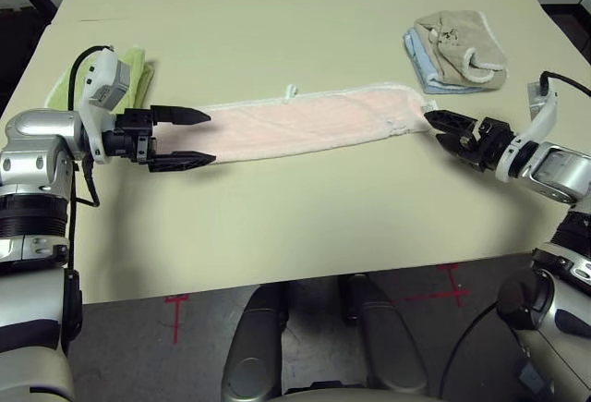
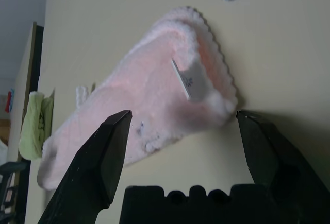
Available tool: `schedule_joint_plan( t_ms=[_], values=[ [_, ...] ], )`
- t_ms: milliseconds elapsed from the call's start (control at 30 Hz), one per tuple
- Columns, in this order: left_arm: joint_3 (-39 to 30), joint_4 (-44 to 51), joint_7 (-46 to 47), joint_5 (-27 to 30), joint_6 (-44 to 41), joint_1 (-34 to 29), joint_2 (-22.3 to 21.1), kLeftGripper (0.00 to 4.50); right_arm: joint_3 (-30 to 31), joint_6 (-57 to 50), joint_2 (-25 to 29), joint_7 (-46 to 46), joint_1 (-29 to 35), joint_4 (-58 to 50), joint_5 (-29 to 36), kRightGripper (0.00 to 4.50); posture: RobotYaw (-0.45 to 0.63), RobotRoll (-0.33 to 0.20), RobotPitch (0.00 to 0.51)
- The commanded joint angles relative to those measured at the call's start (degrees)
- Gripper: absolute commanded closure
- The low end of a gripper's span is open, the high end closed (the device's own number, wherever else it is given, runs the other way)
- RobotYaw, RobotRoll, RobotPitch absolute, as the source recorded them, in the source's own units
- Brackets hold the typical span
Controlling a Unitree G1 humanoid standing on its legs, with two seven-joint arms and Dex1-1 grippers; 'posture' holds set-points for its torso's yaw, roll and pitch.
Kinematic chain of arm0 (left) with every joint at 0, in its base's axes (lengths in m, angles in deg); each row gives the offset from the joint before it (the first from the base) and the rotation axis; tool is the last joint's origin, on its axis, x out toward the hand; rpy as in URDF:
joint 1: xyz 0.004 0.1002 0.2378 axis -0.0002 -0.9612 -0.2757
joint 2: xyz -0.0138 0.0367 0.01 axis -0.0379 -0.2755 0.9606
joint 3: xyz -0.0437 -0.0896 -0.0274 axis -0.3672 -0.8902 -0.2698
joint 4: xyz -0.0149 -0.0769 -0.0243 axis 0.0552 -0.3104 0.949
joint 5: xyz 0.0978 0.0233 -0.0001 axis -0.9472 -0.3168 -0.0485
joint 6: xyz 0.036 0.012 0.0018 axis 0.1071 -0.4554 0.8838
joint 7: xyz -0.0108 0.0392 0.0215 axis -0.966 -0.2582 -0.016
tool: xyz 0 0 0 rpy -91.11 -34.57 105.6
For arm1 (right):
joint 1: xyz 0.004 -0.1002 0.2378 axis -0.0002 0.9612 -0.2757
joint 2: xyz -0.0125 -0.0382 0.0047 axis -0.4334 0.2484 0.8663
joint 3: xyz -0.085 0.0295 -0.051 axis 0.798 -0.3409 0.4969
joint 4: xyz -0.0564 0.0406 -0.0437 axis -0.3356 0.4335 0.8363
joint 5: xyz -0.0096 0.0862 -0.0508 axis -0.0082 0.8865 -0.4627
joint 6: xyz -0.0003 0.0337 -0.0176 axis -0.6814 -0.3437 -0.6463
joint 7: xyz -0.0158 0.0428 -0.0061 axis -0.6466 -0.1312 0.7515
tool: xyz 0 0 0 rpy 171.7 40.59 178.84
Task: Fold the towel and set it aside.
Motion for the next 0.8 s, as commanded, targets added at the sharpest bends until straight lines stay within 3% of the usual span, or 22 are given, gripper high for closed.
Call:
schedule_joint_plan(
  t_ms=[33,333,367,467,733,800],
  values=[
    [-0.44,1.82,-0.23,0.65,-0.76,-1.40,-1.05,0.00,1.52,4.15,-0.45,1.57,0.45,3.95,-2.02,0.03,0.04,0.000,0.347],
    [-0.89,3.02,-0.19,0.64,-1.45,-2.43,-1.89,0.00,4.68,9.31,-0.60,1.54,1.03,6.96,-0.88,0.03,0.05,0.000,0.342],
    [-0.85,3.01,-0.19,0.61,-1.47,-2.41,-1.90,0.00,4.86,9.56,-0.53,1.55,1.12,7.07,-0.77,0.19,0.05,0.000,0.342],
    [-0.74,2.88,-0.24,0.58,-1.54,-2.32,-1.91,0.00,5.06,9.99,-0.40,1.86,1.32,6.88,-0.32,0.97,0.05,0.000,0.340],
    [-0.80,0.51,0.26,-0.13,0.25,-1.92,-1.42,0.00,4.67,9.18,-0.68,3.35,2.47,4.09,2.01,3.99,0.03,0.000,0.328],
    [-0.71,-0.94,0.64,-0.57,1.35,-1.41,-1.17,0.00,4.24,8.59,-0.80,4.11,3.04,2.54,2.91,4.47,0.03,0.000,0.328]
  ],
)
